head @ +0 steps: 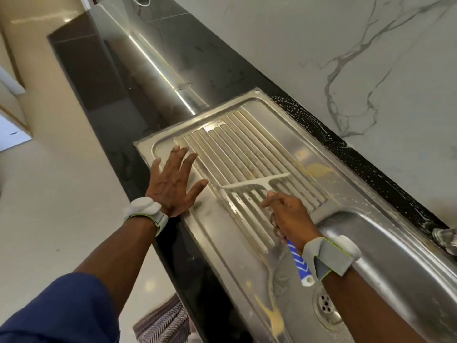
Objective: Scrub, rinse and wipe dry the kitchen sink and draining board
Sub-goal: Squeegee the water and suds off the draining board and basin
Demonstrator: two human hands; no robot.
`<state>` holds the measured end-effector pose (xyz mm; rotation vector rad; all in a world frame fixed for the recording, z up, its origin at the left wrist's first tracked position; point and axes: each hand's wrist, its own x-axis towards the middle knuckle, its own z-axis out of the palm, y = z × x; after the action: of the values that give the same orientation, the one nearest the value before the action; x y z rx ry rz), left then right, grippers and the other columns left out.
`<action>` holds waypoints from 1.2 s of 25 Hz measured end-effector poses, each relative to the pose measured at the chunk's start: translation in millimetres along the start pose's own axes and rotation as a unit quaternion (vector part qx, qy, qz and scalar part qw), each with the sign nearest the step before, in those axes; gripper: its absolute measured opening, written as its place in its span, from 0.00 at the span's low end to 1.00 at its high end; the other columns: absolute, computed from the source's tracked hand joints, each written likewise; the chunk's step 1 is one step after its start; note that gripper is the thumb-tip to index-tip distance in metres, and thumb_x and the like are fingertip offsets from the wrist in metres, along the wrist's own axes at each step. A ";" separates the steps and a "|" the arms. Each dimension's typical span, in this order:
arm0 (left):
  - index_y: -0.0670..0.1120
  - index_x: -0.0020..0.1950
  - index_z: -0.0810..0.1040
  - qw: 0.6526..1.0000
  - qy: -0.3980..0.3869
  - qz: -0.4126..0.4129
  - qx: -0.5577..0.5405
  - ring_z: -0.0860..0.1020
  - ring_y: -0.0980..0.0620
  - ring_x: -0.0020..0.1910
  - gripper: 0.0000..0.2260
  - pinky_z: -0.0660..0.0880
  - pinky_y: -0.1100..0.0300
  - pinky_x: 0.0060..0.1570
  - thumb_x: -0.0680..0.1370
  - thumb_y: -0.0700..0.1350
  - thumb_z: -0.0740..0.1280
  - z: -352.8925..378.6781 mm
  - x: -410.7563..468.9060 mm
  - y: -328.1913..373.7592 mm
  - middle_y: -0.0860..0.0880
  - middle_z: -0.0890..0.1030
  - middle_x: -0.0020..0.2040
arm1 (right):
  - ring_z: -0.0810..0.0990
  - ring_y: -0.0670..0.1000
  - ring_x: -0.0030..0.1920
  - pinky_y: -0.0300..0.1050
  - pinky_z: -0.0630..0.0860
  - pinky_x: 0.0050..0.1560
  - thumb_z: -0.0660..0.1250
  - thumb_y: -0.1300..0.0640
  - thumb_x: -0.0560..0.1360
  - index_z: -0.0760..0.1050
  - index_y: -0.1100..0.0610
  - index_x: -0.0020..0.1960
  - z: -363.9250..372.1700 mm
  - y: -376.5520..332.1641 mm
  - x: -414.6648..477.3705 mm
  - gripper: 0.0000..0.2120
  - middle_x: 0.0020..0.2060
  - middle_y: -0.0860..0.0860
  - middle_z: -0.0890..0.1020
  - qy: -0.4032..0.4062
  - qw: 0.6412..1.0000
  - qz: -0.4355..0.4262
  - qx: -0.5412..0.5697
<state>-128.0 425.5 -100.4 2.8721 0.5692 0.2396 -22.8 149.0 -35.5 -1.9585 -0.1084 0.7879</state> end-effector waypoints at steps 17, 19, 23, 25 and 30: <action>0.50 0.82 0.60 0.989 -0.010 0.144 -0.039 0.54 0.46 0.83 0.35 0.56 0.35 0.76 0.81 0.69 0.49 -22.6 108.1 35.2 0.47 0.60 0.83 | 0.78 0.56 0.35 0.47 0.73 0.39 0.55 0.37 0.81 0.74 0.52 0.35 -22.0 -39.0 41.5 0.25 0.33 0.54 0.78 0.109 0.984 0.024 -0.139; 0.50 0.81 0.62 0.989 0.007 0.135 -0.052 0.57 0.45 0.82 0.33 0.60 0.35 0.74 0.82 0.68 0.50 -24.2 118.8 27.9 0.47 0.63 0.81 | 0.81 0.60 0.49 0.48 0.74 0.49 0.54 0.34 0.81 0.79 0.54 0.43 -20.6 -45.7 59.2 0.27 0.45 0.58 0.82 0.133 0.953 -0.003 -0.273; 0.50 0.79 0.64 0.981 -0.007 0.175 -0.084 0.59 0.45 0.81 0.32 0.63 0.37 0.73 0.81 0.66 0.51 -10.1 163.8 26.8 0.47 0.65 0.79 | 0.81 0.61 0.55 0.48 0.71 0.48 0.49 0.30 0.79 0.78 0.53 0.49 -24.4 -67.3 106.2 0.31 0.52 0.57 0.83 0.197 0.903 -0.016 -0.381; 0.49 0.79 0.64 0.969 -0.038 0.224 -0.099 0.60 0.45 0.81 0.32 0.62 0.39 0.73 0.81 0.66 0.51 1.2 194.5 35.4 0.47 0.65 0.79 | 0.81 0.60 0.51 0.47 0.68 0.45 0.47 0.30 0.79 0.75 0.53 0.44 -30.8 -70.4 128.6 0.31 0.49 0.55 0.83 0.216 0.885 0.010 -0.413; 0.50 0.80 0.62 0.944 -0.085 0.296 -0.119 0.57 0.48 0.82 0.31 0.62 0.39 0.75 0.81 0.65 0.52 25.2 225.4 49.2 0.48 0.63 0.81 | 0.80 0.58 0.46 0.47 0.69 0.47 0.45 0.27 0.77 0.70 0.55 0.37 -67.4 -21.0 98.4 0.34 0.40 0.54 0.78 0.218 0.889 0.126 -0.382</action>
<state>100.3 465.0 -86.8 2.7052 -0.3474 0.1302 98.0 146.7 -44.8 -2.9049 0.1345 0.4664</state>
